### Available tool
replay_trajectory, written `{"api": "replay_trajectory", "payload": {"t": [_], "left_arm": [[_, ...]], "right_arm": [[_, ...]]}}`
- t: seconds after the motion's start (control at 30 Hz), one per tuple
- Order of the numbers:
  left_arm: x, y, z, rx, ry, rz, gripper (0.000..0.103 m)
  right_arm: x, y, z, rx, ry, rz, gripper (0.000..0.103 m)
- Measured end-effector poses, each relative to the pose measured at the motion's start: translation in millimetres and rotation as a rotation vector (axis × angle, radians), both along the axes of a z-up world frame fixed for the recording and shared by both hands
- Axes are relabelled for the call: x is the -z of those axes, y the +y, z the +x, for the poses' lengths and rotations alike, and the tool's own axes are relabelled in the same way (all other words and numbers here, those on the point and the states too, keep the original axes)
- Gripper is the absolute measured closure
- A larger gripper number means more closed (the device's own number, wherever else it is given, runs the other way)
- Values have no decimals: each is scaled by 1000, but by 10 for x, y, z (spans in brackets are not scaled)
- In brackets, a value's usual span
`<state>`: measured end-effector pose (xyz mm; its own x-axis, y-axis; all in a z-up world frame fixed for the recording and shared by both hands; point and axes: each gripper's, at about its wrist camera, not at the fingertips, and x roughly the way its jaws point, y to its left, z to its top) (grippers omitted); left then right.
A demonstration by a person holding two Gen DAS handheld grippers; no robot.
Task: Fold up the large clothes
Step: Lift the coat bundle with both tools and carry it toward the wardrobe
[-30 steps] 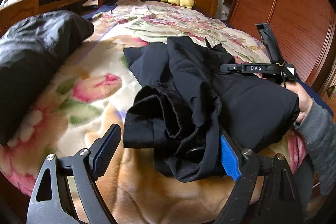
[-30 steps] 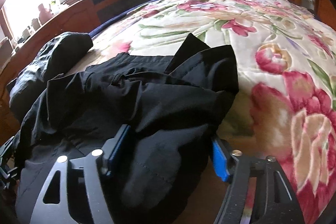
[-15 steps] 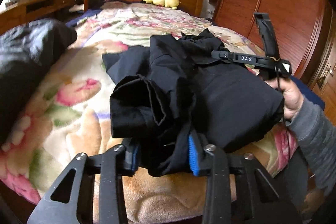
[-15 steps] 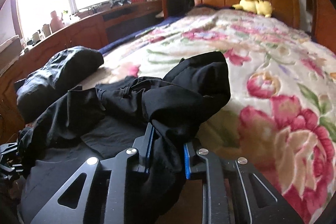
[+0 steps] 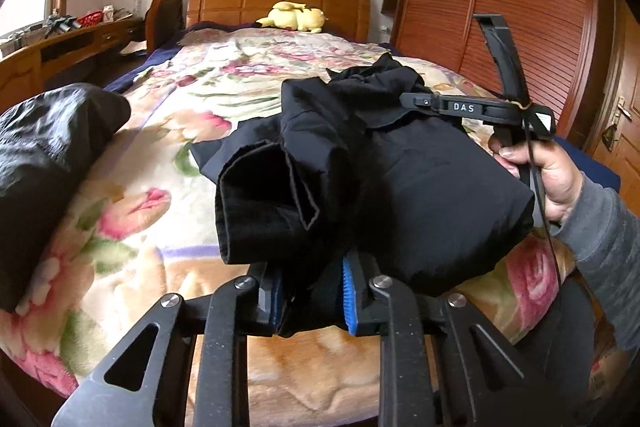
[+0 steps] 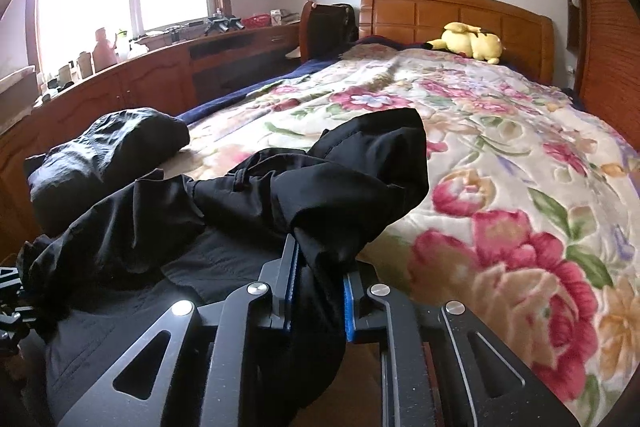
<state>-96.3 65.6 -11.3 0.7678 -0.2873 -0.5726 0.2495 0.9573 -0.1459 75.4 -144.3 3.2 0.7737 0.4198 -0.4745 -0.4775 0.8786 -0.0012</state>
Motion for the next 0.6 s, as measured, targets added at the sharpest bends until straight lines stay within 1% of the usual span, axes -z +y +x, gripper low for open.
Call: {"api": "replay_trajectory", "payload": {"t": [0.17,0.33,0.53,0.6], "left_arm": [[-58,-128,-4,36,-34,-7,82],[-125,-333,9,83,-67,-7,83],[-234,-680,63,160,-99,-17,83],[-280,-857,97,198,-115,-5,83]], "right_arm": [[-95,-115,-128,27,-30,-12,86],[-195,-319,-269,68,-57,-33,87],[-272,-685,-473,132,-78,-58,88],[-309,-858,-559,162,-86,-64,88]]}}
